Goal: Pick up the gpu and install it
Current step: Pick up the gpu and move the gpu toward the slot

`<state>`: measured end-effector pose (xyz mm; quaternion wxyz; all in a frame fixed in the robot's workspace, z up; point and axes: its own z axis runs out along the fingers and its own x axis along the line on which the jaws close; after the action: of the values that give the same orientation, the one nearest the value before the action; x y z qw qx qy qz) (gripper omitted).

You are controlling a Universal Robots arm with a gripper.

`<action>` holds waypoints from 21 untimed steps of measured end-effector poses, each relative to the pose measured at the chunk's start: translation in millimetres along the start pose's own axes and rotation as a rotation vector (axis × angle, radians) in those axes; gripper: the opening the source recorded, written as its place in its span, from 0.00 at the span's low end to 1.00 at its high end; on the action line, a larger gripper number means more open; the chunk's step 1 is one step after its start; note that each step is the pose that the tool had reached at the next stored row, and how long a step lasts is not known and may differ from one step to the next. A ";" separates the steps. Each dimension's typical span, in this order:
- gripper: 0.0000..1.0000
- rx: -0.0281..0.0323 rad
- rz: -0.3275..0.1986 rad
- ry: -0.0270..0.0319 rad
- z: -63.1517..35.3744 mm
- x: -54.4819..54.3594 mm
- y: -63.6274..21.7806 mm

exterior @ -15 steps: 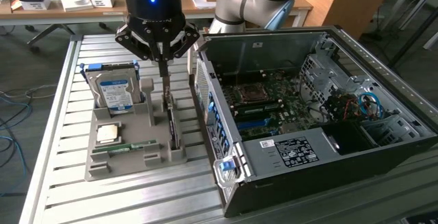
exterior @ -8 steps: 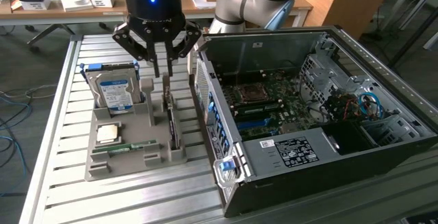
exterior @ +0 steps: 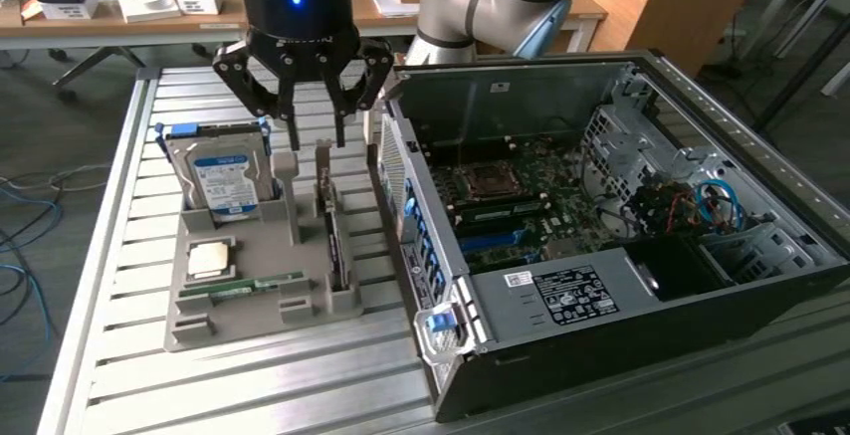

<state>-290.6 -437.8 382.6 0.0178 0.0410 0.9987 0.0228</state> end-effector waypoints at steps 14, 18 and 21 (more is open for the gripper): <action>0.47 -0.0051 0.000 -0.0001 24.5 0.8 -1.2; 0.47 -0.0049 0.000 -0.0001 31.7 1.1 -1.5; 0.47 -0.0051 0.000 -0.0002 37.3 1.3 -1.8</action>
<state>-290.6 -437.8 345.2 0.0180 0.0410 0.9987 0.0253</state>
